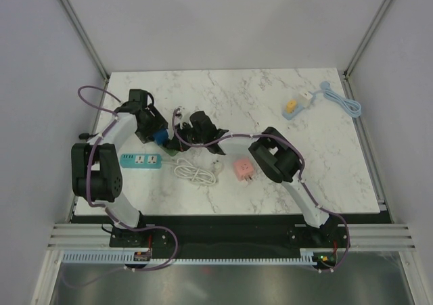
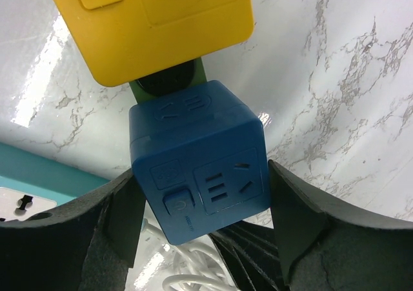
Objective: Pull the plug off the socket
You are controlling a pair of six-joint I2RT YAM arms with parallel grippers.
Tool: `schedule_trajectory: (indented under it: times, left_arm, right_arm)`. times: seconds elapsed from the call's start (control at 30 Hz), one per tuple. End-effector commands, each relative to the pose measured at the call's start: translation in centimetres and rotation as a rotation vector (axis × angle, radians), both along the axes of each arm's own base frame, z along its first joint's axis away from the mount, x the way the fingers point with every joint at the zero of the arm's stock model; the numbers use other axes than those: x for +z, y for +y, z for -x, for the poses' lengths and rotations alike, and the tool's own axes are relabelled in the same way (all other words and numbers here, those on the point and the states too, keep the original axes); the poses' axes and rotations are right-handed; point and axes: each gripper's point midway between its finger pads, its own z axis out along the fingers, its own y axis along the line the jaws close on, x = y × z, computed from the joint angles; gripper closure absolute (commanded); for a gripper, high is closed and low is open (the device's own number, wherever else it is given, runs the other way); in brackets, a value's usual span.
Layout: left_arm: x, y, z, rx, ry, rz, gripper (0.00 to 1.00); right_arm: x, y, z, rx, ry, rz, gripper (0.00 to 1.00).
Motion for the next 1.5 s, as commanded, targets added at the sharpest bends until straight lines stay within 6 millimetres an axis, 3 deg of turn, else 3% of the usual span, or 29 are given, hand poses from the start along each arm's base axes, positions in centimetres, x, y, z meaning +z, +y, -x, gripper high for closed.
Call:
schedule_trajectory:
  times: [0.0, 0.03, 0.13, 0.3, 0.47, 0.73, 0.97, 1.27, 1.47]
  left_arm:
    - [0.1, 1.4, 0.1, 0.016, -0.025, -0.068, 0.76]
    - [0.4, 1.4, 0.1, 0.011, -0.036, -0.071, 0.85]
    - [0.7, 1.5, 0.7, 0.006, -0.045, -0.076, 0.98]
    - [1.9, 1.4, 1.0, -0.004, -0.084, -0.088, 0.98]
    - [4.3, 0.4, 0.6, -0.078, -0.18, -0.088, 0.98]
    - [6.4, -0.7, 0.6, -0.147, -0.3, -0.096, 0.98]
    - [7.5, -1.1, -0.4, -0.143, -0.359, -0.074, 0.98]
    - [8.8, -2.0, -3.0, -0.118, -0.399, -0.022, 0.98]
    - [9.8, -2.4, -3.3, -0.113, -0.434, 0.0, 0.98]
  right_arm:
    - [-0.3, 0.8, -0.4, -0.012, 0.018, -0.002, 1.0]
    - [-0.1, 0.8, -0.5, -0.012, 0.017, -0.002, 1.0]
    - [0.5, 0.8, -0.5, 0.001, -0.001, -0.006, 1.0]
    - [3.5, -0.3, -1.5, 0.004, 0.002, -0.083, 0.99]
    - [6.1, -1.4, -1.9, 0.039, 0.024, -0.183, 0.82]
    - [4.9, -0.1, -0.9, 0.129, 0.136, -0.245, 0.52]
    - [4.1, 0.7, 0.2, 0.163, 0.222, -0.289, 0.47]
    - [3.3, 1.1, 0.2, 0.161, 0.251, -0.278, 0.43]
    - [2.4, 1.7, -0.1, 0.158, 0.289, -0.284, 0.43]
